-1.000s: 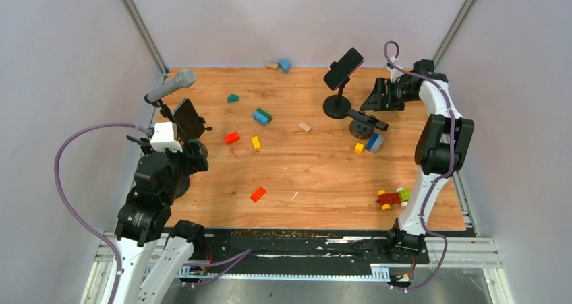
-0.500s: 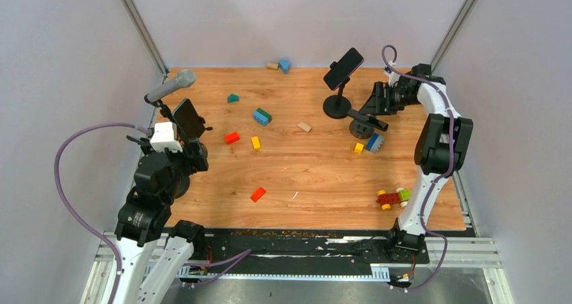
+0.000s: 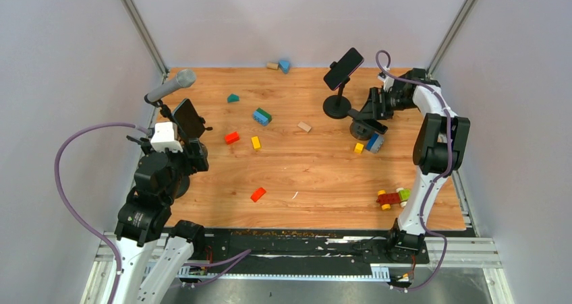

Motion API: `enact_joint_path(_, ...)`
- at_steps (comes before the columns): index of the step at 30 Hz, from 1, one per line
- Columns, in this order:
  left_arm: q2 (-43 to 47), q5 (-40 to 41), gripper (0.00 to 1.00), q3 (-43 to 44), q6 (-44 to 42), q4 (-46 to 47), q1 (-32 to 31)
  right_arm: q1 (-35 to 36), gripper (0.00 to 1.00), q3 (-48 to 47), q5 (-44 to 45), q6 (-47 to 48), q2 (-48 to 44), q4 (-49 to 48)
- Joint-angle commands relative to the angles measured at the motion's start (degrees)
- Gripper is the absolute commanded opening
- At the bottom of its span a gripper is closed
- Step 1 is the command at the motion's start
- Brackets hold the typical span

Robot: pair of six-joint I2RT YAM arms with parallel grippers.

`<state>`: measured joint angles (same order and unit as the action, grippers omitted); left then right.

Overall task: Remove the phone from the phone stand
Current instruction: Pick up the phone stand with the phone at the center of the board.

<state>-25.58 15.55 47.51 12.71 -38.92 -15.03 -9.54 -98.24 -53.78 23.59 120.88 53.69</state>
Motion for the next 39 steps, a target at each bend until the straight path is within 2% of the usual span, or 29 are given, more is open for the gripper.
enact_joint_path(1,0.0,-0.2,1.0,0.0,0.3,0.4,-0.4,0.7,1.0,0.1,-3.4,2.2,-2.1,-0.1)
enact_joint_path(6,0.0,-0.2,1.0,0.0,0.3,0.4,-0.5,1.4,1.0,0.2,-2.5,2.8,-2.0,-0.1)
enact_joint_path(9,0.0,-0.1,1.0,0.0,0.3,0.4,-0.4,1.8,0.95,0.0,-1.9,3.0,-1.9,-0.1)
enact_joint_path(15,0.0,0.0,1.0,0.0,0.3,0.4,-0.5,1.9,0.75,-1.0,-1.5,3.1,-2.2,0.0)
enact_joint_path(20,0.0,0.0,1.0,0.0,0.3,0.4,-0.6,1.9,0.64,-1.4,-1.3,3.2,-3.4,-0.1)
enact_joint_path(23,0.0,0.1,1.0,0.0,0.3,0.4,-0.6,1.9,0.49,-2.1,-1.2,3.1,-3.5,-0.2)
enact_joint_path(27,0.1,0.2,1.0,0.0,0.3,0.4,-0.6,1.9,0.38,-2.4,-0.7,2.9,-3.4,-0.2)
enact_joint_path(28,0.0,0.2,1.0,0.0,0.3,0.4,-0.6,1.9,0.37,-2.4,-0.2,2.9,-3.3,-0.2)
enact_joint_path(30,0.1,0.2,1.0,0.0,0.3,0.4,-0.7,1.9,0.4,-2.0,0.5,2.9,-3.2,-0.2)
enact_joint_path(31,0.1,0.2,1.0,0.0,0.3,0.3,-0.7,1.9,0.49,-1.9,0.8,2.8,-3.3,-0.2)
enact_joint_path(32,0.1,0.2,1.0,0.0,0.3,0.4,-0.7,1.9,0.65,-2.0,1.1,2.7,-3.2,-0.2)
enact_joint_path(35,0.0,0.2,1.0,0.0,0.3,0.4,-0.8,1.9,0.96,-2.3,1.0,2.4,-3.2,-0.2)
enact_joint_path(36,0.0,0.3,1.0,0.0,0.3,0.4,-0.8,1.9,1.0,-2.4,0.7,2.3,-3.3,-0.2)
enact_joint_path(39,0.0,0.3,1.0,0.0,0.3,0.3,-0.8,1.9,1.0,-3.0,0.1,2.3,-3.6,-0.2)
